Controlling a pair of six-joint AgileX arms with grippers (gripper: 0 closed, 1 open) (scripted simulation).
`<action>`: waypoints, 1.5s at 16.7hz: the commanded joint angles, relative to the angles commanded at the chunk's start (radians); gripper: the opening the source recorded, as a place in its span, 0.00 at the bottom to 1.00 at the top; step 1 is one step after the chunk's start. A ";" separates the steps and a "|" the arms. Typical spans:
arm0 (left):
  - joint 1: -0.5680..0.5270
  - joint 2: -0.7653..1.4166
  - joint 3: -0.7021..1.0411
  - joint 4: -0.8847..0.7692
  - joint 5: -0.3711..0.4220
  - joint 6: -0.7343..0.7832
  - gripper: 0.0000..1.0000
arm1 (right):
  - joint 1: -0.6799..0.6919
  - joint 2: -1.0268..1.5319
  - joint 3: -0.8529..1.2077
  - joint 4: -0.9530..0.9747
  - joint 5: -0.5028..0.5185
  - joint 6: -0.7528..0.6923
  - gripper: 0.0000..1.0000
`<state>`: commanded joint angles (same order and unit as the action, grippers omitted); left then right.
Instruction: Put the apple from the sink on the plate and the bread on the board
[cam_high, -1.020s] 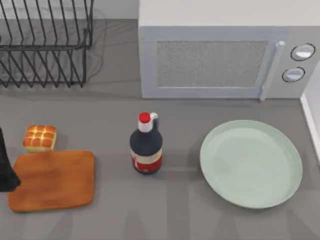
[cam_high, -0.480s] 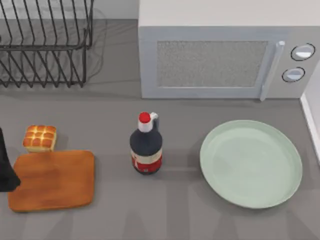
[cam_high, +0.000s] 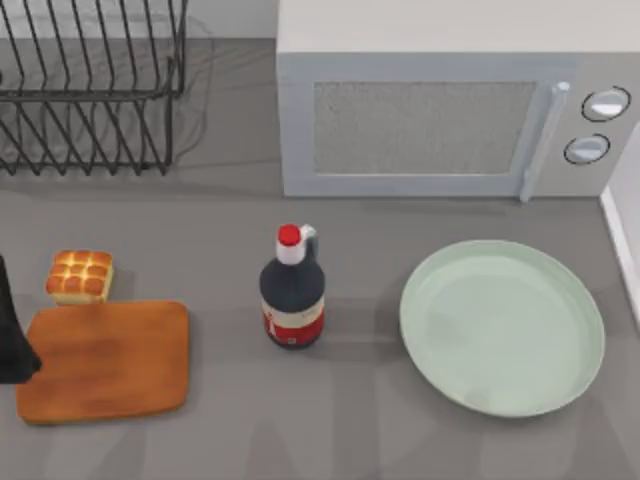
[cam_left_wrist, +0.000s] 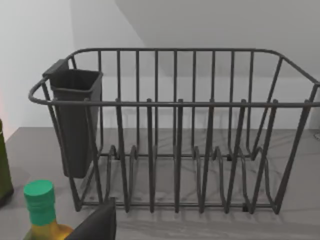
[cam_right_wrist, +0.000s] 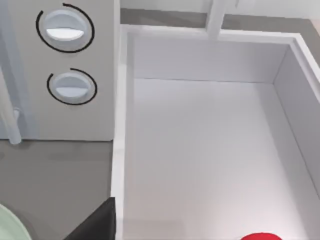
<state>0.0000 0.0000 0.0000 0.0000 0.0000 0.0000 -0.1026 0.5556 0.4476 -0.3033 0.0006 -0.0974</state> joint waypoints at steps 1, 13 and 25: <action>0.000 0.000 0.000 0.000 0.000 0.000 1.00 | -0.017 0.100 0.074 -0.050 0.000 -0.016 1.00; 0.000 0.000 0.000 0.000 0.000 0.000 1.00 | -0.209 1.284 0.915 -0.617 0.001 -0.198 1.00; 0.000 0.000 0.000 0.000 0.000 0.000 1.00 | -0.241 1.510 1.076 -0.724 0.002 -0.233 1.00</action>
<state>0.0000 0.0000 0.0000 0.0000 0.0000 0.0000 -0.3439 2.0657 1.5233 -1.0276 0.0021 -0.3306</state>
